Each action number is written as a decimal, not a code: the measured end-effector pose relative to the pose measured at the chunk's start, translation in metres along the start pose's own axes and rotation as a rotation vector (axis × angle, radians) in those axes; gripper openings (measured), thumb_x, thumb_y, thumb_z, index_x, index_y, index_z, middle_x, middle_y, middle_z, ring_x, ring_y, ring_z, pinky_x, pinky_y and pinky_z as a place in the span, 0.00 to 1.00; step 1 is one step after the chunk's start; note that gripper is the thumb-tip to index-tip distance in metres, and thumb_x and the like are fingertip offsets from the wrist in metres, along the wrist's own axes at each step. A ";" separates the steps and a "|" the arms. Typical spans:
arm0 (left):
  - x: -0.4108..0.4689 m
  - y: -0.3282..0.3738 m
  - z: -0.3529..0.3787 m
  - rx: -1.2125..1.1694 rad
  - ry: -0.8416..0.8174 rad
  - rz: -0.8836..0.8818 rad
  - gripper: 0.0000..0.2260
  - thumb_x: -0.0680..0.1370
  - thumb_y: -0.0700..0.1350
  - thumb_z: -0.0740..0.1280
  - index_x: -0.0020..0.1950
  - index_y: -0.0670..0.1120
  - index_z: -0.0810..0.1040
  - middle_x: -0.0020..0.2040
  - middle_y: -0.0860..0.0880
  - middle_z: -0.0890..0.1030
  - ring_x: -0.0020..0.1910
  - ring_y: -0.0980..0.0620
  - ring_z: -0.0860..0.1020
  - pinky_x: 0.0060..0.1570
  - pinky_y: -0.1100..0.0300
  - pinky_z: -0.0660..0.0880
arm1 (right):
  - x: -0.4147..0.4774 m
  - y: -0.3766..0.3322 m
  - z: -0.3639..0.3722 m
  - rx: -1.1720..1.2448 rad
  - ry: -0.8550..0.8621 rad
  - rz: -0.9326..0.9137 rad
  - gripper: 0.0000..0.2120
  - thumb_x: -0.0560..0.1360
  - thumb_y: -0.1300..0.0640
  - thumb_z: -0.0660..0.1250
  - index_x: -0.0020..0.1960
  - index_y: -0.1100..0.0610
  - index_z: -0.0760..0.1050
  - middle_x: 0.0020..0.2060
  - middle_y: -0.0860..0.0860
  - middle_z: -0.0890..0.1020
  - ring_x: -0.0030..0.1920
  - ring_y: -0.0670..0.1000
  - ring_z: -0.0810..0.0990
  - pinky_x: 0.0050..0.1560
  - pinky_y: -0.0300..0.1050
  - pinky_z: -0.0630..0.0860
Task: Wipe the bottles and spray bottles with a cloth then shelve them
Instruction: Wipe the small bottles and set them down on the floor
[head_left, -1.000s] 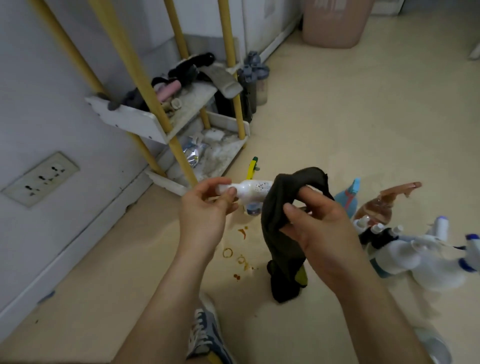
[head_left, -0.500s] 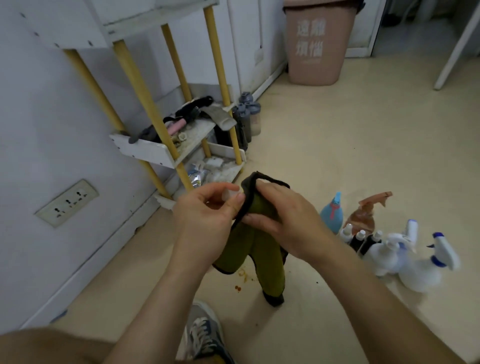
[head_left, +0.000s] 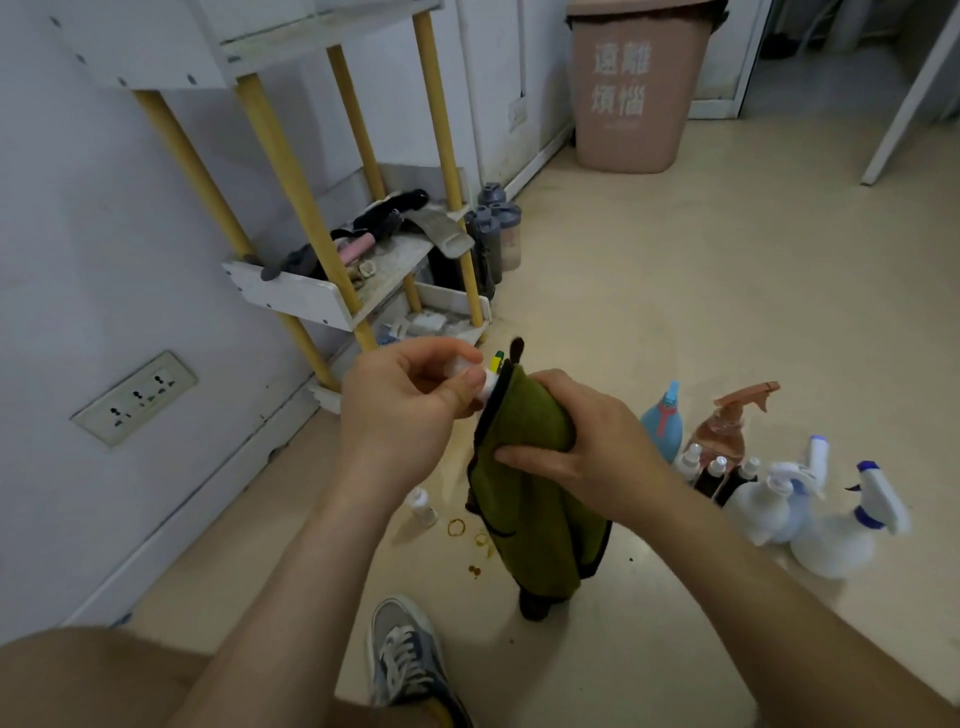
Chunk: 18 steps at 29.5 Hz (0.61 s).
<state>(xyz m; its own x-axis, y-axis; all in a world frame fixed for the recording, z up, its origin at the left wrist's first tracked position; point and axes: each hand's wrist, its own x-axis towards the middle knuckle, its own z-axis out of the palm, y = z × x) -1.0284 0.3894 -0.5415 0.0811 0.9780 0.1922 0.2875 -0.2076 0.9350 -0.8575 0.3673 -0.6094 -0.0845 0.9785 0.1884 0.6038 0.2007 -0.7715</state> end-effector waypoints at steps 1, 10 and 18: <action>0.001 0.000 -0.004 -0.021 -0.004 -0.004 0.13 0.75 0.34 0.71 0.41 0.53 0.82 0.38 0.53 0.84 0.39 0.55 0.84 0.39 0.63 0.80 | -0.001 0.002 -0.006 0.151 -0.097 0.056 0.25 0.64 0.32 0.70 0.57 0.40 0.71 0.50 0.42 0.81 0.50 0.46 0.81 0.51 0.53 0.80; 0.007 -0.002 -0.015 -0.150 -0.083 0.072 0.15 0.76 0.28 0.65 0.47 0.47 0.82 0.45 0.52 0.85 0.48 0.53 0.83 0.47 0.60 0.80 | -0.010 -0.006 -0.008 0.723 -0.273 0.254 0.23 0.69 0.44 0.68 0.58 0.58 0.78 0.52 0.56 0.83 0.53 0.54 0.83 0.57 0.48 0.80; 0.006 0.004 0.004 -0.089 -0.122 0.058 0.12 0.75 0.31 0.68 0.47 0.48 0.83 0.42 0.51 0.84 0.46 0.51 0.84 0.47 0.56 0.82 | -0.007 -0.023 0.011 -0.047 0.087 0.039 0.31 0.65 0.25 0.60 0.60 0.42 0.63 0.46 0.43 0.79 0.45 0.48 0.80 0.45 0.53 0.79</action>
<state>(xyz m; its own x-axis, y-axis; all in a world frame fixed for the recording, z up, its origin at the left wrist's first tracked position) -1.0231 0.3947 -0.5377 0.2122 0.9534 0.2144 0.1939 -0.2561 0.9470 -0.8793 0.3561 -0.5995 0.0079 0.9772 0.2121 0.6420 0.1577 -0.7503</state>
